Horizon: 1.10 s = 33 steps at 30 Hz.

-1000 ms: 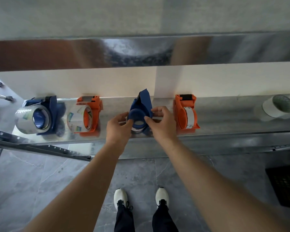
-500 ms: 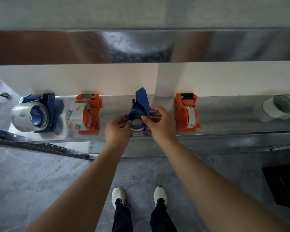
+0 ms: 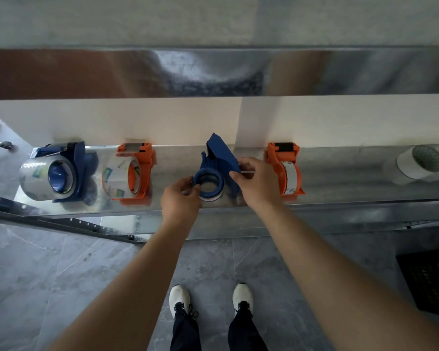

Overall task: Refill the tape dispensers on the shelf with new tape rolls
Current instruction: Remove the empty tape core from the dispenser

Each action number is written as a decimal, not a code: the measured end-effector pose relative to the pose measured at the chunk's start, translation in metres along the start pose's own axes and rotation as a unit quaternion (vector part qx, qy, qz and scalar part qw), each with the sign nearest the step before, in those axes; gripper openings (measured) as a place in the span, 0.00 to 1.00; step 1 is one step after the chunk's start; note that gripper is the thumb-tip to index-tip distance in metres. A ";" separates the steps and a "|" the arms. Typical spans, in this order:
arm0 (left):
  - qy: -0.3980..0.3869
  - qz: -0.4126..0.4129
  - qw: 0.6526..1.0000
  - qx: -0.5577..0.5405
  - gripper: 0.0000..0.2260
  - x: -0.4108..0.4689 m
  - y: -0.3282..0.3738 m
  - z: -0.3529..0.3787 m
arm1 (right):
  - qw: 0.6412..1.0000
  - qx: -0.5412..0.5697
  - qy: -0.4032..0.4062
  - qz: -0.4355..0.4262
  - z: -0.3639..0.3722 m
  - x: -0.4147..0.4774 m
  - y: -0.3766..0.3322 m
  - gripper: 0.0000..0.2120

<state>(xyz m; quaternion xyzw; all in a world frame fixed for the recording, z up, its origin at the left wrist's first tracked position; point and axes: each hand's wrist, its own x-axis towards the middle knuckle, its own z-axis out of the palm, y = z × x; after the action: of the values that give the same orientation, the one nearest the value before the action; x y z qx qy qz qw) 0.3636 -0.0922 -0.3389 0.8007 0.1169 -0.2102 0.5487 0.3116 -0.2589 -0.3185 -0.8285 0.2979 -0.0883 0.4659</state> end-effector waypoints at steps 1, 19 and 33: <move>0.001 0.001 1.000 0.000 0.12 0.000 0.001 0.000 | 1.000 -0.008 0.006 -0.003 0.001 -0.002 -0.002 0.21; -0.017 -0.020 1.000 -0.004 0.13 -0.002 0.022 -0.006 | 0.959 -0.231 -0.165 -0.006 0.038 -0.014 -0.043 0.16; -0.010 -0.056 0.991 -0.122 0.17 -0.018 0.044 -0.012 | 0.968 -0.199 -0.152 0.019 0.040 -0.014 -0.053 0.14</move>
<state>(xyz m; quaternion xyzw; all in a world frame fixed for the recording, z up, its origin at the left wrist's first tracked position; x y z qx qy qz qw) 0.3688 -0.0971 -0.2907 0.7179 0.1804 -0.2327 0.6308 0.3396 -0.2014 -0.2951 -0.9026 0.2506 0.1085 0.3328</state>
